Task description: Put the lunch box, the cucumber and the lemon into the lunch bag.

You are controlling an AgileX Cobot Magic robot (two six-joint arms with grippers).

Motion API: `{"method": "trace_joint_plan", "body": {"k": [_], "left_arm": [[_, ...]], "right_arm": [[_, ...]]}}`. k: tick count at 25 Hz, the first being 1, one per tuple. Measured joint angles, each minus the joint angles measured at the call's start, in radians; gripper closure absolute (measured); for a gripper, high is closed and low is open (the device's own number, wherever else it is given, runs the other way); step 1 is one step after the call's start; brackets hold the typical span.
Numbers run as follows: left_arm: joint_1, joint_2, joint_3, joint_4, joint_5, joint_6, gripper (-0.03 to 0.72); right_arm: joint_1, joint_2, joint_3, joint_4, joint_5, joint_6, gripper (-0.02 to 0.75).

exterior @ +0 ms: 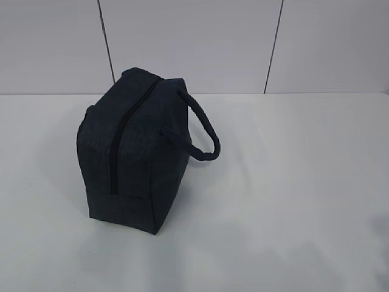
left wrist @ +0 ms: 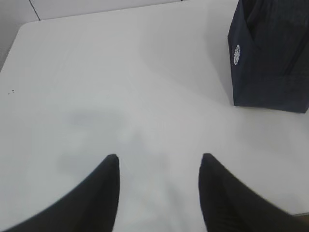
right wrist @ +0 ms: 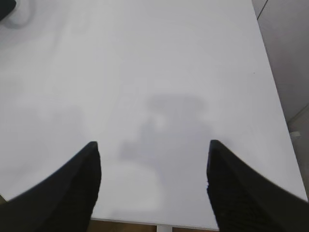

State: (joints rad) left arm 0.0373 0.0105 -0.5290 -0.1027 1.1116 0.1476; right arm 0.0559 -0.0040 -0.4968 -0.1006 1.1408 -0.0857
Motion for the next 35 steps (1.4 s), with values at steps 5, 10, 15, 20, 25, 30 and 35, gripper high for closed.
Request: {"method": "trace_joint_plan", "body": {"k": [5, 10, 15, 20, 25, 30, 35], "left_arm": [[0.0, 0.0, 0.001, 0.0, 0.004, 0.0, 0.314], [0.0, 0.0, 0.001, 0.0, 0.004, 0.0, 0.314], [0.0, 0.0, 0.001, 0.0, 0.004, 0.0, 0.331], [0.0, 0.0, 0.001, 0.0, 0.004, 0.0, 0.349], [0.0, 0.0, 0.001, 0.0, 0.004, 0.0, 0.359], [0.0, 0.0, 0.001, 0.0, 0.004, 0.0, 0.369], [0.0, 0.0, 0.001, 0.0, 0.004, 0.0, 0.386]], "right_arm": [[-0.002, -0.012, 0.0, -0.006, 0.002, 0.0, 0.216], [-0.004, -0.012, 0.0, -0.012, 0.002, 0.0, 0.216], [-0.004, -0.012, 0.0, -0.012, 0.002, 0.0, 0.216], [-0.004, -0.012, 0.0, -0.012, 0.002, 0.0, 0.216], [-0.004, -0.012, 0.0, -0.012, 0.002, 0.0, 0.216], [-0.004, -0.012, 0.0, -0.012, 0.002, 0.0, 0.216], [-0.004, -0.012, 0.0, -0.012, 0.002, 0.0, 0.216]]}}
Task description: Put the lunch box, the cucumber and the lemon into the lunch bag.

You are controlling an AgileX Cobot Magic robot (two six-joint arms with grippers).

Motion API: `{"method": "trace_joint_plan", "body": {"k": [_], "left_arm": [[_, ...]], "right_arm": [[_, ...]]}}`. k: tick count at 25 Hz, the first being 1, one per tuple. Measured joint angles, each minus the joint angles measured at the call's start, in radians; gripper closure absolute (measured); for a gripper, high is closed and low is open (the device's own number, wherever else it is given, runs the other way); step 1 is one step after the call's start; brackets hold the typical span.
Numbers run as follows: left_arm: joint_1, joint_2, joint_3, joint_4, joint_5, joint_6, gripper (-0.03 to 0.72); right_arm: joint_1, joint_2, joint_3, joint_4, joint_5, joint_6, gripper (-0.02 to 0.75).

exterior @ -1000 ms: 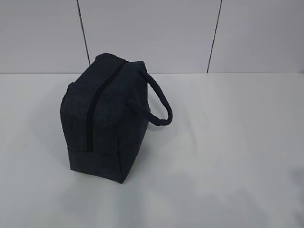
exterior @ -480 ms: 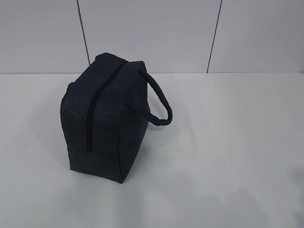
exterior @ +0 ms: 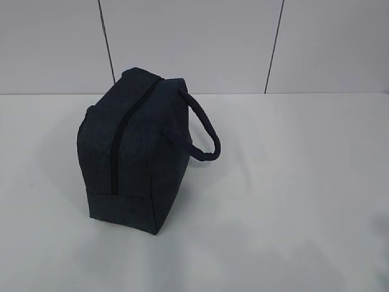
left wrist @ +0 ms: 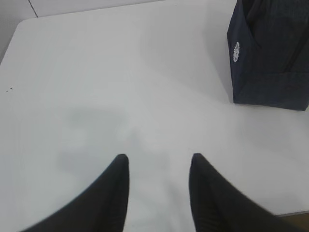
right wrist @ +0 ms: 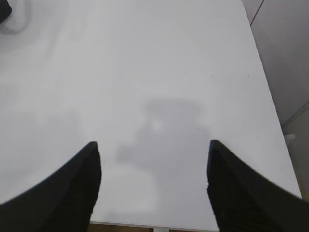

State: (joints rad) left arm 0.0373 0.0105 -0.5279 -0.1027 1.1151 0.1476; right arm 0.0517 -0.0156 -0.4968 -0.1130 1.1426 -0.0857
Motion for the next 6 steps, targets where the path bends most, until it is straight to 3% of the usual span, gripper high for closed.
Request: {"method": "trace_joint_plan", "body": {"k": [6], "left_arm": [[0.0, 0.0, 0.0, 0.0, 0.0, 0.0, 0.395]], "right_arm": [[0.0, 0.0, 0.0, 0.0, 0.0, 0.0, 0.216]]}}
